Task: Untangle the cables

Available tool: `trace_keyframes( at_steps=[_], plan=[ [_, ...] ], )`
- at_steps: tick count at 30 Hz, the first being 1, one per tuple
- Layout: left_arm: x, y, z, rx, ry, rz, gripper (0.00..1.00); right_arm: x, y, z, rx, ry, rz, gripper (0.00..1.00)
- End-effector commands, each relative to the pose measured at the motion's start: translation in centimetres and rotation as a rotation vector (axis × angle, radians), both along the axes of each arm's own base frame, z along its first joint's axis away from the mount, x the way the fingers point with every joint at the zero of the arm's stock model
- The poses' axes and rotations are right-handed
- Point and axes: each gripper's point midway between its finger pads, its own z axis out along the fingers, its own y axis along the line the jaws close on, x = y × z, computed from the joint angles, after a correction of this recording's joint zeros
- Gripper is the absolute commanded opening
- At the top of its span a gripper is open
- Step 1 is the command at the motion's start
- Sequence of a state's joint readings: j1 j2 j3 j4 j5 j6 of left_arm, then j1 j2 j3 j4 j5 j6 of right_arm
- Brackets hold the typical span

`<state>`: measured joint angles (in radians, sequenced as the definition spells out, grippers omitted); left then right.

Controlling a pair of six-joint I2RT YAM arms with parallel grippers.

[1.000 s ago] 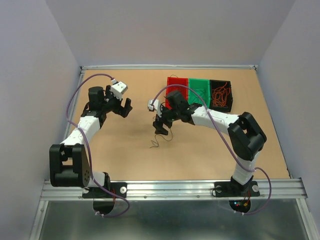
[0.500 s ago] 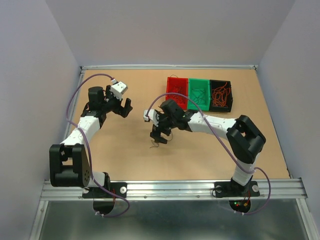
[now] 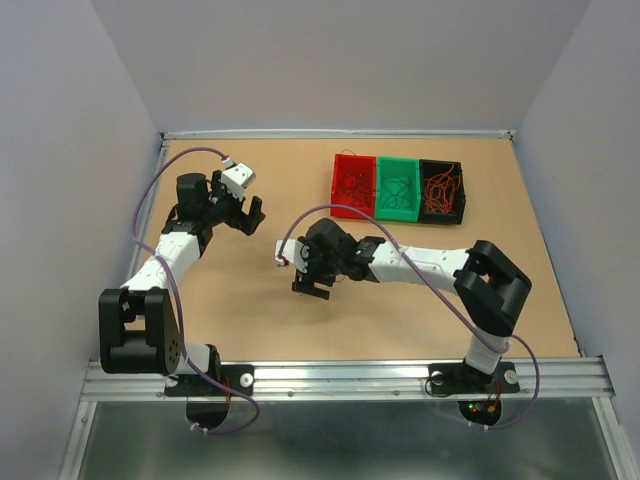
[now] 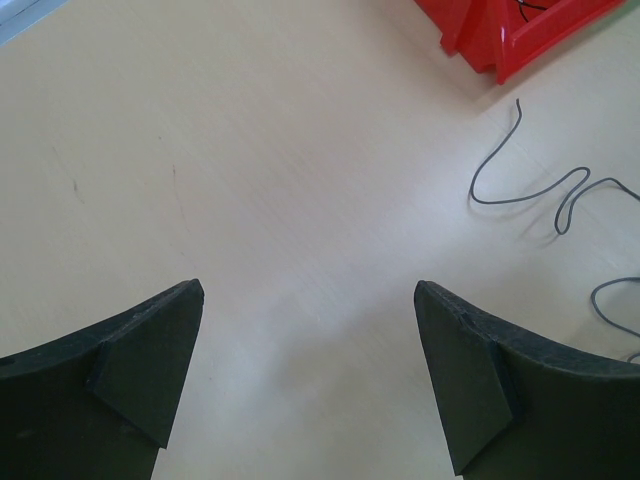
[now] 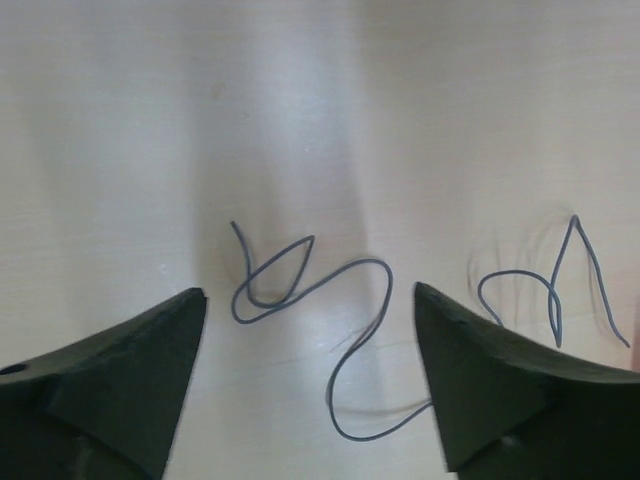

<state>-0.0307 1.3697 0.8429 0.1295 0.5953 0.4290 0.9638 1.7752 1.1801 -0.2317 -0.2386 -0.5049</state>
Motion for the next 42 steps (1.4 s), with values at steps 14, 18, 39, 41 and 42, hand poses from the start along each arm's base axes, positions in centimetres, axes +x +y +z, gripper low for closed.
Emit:
trace_keyframes(
  at_steps=[14, 18, 39, 41, 42],
  plan=[
    [-0.1, -0.4, 0.9, -0.016, -0.031, -0.033, 0.99, 7.8, -1.1, 0.0, -0.059, -0.395, -0.232, 0.95],
    [-0.2, -0.5, 0.9, -0.019, -0.028, -0.038, 0.99, 9.0, -1.4, -0.3, -0.072, -0.441, -0.274, 1.00],
    [-0.3, -0.7, 0.6, -0.023, -0.013, -0.059, 0.99, 14.4, -2.4, -2.3, -0.030, -0.248, -0.364, 1.00],
    [-0.3, -0.7, 0.5, -0.023, -0.011, -0.059, 0.99, 14.7, -2.9, -3.3, -0.031, -0.181, -0.371, 1.00],
    [-0.3, -0.8, 0.6, -0.022, -0.012, -0.061, 0.99, 14.5, -2.6, -3.8, -0.023, -0.121, -0.357, 1.00]
  ],
)
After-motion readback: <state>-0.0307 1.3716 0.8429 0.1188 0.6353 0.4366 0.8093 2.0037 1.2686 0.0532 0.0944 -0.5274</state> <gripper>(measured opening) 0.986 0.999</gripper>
